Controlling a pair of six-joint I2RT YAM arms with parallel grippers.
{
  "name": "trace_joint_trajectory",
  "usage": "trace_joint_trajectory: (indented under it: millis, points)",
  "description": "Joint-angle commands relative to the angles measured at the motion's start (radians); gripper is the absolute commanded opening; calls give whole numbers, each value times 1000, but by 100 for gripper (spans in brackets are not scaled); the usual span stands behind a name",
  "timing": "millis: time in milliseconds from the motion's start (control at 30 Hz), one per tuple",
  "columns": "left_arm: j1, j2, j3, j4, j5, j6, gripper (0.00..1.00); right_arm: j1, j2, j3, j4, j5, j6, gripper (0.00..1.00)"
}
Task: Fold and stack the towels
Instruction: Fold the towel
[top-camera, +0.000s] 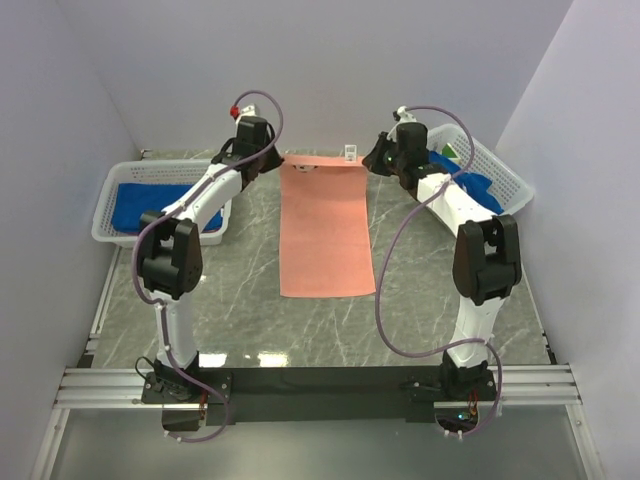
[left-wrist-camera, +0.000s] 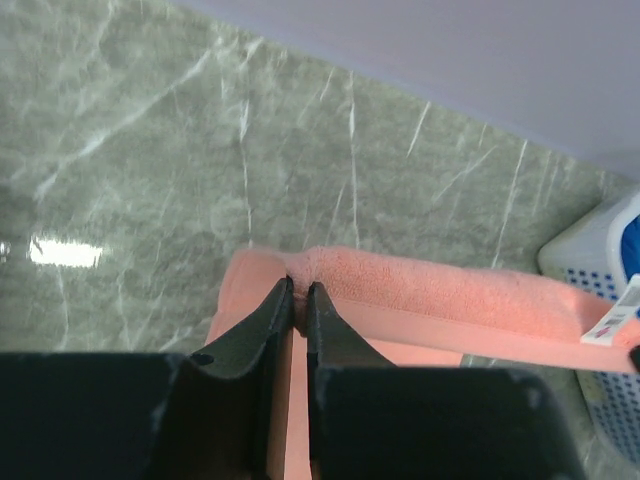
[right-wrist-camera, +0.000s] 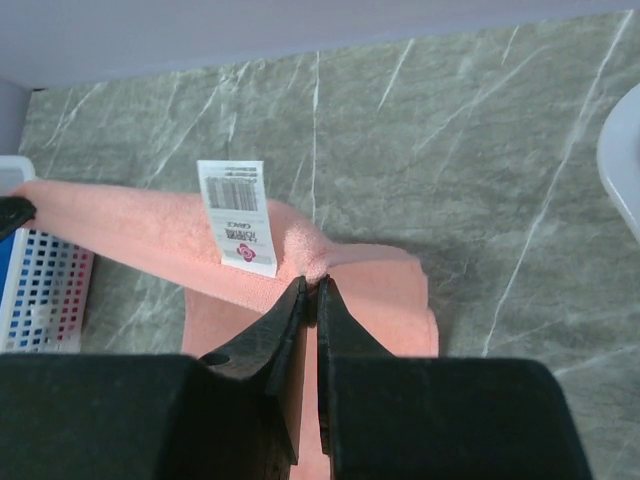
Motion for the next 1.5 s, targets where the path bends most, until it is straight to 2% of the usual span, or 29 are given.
trace_joint_trajectory:
  millis: [0,233,733,1133,1467]
  points:
    - [13,-67,-83,59,61,-13,1,-15,-35,-19,36,-27,-10,0]
    - [10,-207,-322,59,158,-89,1,-14,-150,-237,21,-70,41,0]
    - [-76,-526,-778,71,144,-148,1,9,-467,-691,32,-99,75,0]
    - [-182,-691,-960,50,97,-180,1,108,-642,-885,20,-61,92,0]
    - [-242,-719,-1079,67,69,-226,1,140,-701,-978,12,-19,136,0]
